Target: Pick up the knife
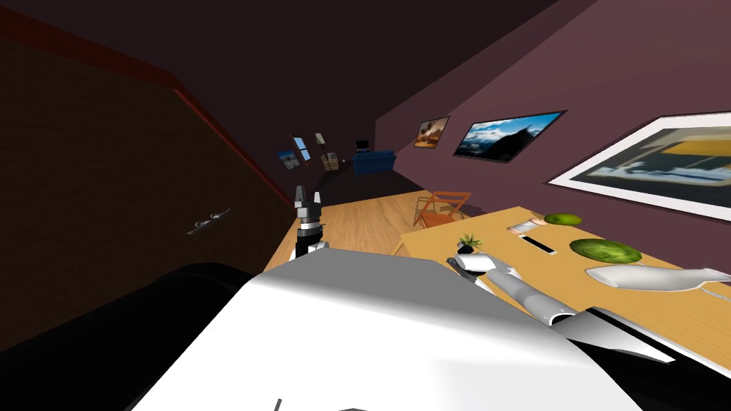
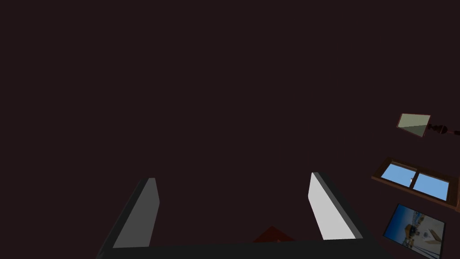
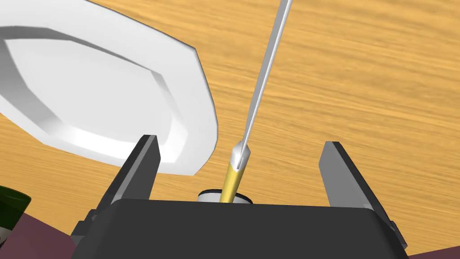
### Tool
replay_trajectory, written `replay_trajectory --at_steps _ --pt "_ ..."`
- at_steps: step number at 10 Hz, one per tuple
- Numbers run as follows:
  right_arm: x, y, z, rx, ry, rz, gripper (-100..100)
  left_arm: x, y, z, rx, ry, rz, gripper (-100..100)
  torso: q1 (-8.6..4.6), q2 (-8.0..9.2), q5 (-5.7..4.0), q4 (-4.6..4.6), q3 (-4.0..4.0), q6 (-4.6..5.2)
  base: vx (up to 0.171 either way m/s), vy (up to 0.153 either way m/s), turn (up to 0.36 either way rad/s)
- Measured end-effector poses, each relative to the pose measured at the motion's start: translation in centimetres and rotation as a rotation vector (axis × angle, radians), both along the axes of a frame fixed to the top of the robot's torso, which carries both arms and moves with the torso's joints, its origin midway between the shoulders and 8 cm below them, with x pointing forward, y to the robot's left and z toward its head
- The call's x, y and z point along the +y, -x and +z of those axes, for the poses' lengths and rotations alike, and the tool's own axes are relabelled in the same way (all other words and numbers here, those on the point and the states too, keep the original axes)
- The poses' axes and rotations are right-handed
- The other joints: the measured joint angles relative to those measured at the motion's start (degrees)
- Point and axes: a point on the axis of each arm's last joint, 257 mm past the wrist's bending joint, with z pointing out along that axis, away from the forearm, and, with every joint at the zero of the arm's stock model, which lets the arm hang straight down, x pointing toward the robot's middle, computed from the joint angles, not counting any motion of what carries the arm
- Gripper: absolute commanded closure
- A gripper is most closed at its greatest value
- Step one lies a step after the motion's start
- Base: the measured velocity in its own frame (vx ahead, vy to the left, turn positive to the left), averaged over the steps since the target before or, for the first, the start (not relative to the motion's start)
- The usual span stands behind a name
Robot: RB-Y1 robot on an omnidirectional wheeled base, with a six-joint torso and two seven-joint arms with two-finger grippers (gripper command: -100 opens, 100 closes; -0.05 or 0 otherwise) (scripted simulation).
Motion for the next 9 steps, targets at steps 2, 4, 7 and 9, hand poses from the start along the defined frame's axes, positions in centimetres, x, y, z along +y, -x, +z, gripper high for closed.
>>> replay_trajectory --at_steps 2,4,7,9 --pt "0.36 0.26 -0.92 -0.01 0.003 -0.004 -100 0.0 0.0 0.0 0.0 0.0 0.0 0 -0.07 0.01 -0.02 0.0 0.01 0.0 -0.004 -0.034 0.014" --pt "0.35 0.24 -0.97 -0.011 0.003 -0.003 100 0.0 0.0 0.0 0.0 0.0 0.0 0 0.08 -0.01 0.02 0.0 0.0 0.0 0.0 0.0 0.0" --pt "0.43 0.17 -0.98 -0.013 0.002 -0.003 100 0.0 0.0 0.0 0.0 0.0 0.0 0 -0.15 -0.1 -0.09 -0.05 -0.07 0.01 0.0 0.0 0.0" --pt "0.44 0.17 -0.98 -0.013 0.002 -0.004 100 0.0 0.0 0.0 0.0 0.0 0.0 0 -0.17 -0.12 -0.1 -0.06 -0.09 0.0 0.001 0.019 -0.021"
